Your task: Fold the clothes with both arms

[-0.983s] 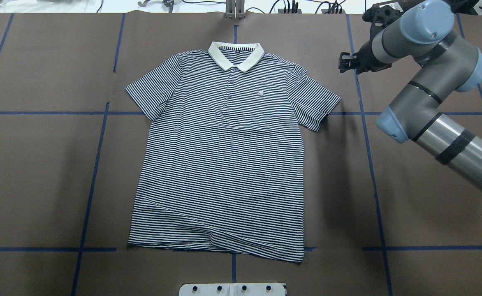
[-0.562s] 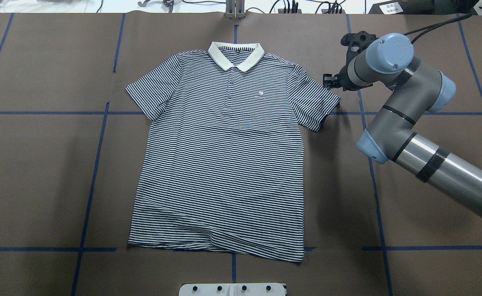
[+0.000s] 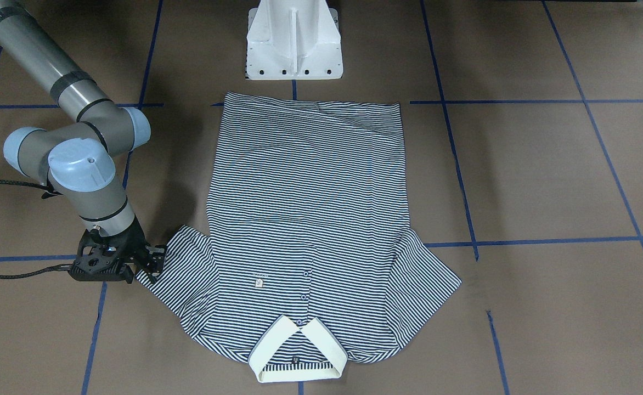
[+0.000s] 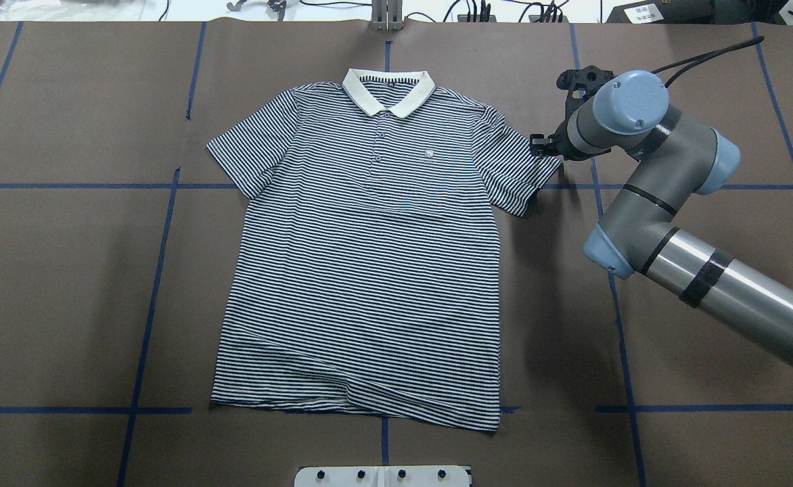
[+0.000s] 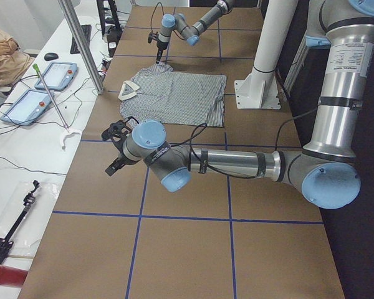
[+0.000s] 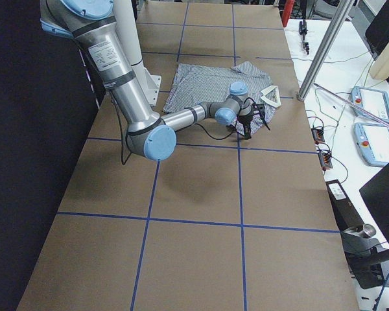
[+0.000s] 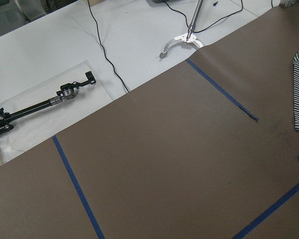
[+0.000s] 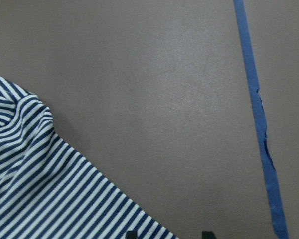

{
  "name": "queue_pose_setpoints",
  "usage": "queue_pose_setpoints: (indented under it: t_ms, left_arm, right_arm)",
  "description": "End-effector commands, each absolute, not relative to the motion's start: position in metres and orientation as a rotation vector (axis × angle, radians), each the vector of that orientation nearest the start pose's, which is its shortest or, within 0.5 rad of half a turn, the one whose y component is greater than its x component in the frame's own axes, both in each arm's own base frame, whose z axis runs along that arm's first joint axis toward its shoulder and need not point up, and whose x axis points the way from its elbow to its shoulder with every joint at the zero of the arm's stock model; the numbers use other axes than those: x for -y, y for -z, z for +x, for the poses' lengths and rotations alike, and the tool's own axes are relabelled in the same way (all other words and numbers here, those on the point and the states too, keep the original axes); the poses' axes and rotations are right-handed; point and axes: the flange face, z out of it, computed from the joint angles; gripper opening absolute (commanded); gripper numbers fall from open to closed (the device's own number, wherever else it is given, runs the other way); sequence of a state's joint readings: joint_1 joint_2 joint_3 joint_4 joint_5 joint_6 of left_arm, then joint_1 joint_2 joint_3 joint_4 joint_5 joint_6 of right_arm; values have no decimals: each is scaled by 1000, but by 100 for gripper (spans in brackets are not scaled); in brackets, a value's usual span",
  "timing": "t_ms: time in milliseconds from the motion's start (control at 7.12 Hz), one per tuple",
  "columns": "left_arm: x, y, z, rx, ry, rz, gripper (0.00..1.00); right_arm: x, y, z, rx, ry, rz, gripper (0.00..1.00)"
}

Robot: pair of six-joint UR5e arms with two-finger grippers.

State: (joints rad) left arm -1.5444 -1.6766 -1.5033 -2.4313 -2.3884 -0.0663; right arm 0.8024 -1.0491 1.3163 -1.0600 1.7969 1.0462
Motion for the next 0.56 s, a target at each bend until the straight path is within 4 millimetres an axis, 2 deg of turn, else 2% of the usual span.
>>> queue_pose_setpoints:
  t_ms: [0,140,281,421]
  left_arm:
    - [554,-534,-45,-798,-333,810,100]
    - [554,-534,-45,-798,-335,813,100]
    - [554,-534,-45,-798,-335,812,100]
    - [553,-535,-45,-797,-336,811,100]
  right_arm:
    - [598,-432,-430,736,-171,302,47]
    - [598,-433,-430,736,-172,301,18]
    - [597,-434,-431,735,-170,300,0]
    - [598,-422,-432,750,-171,309,0]
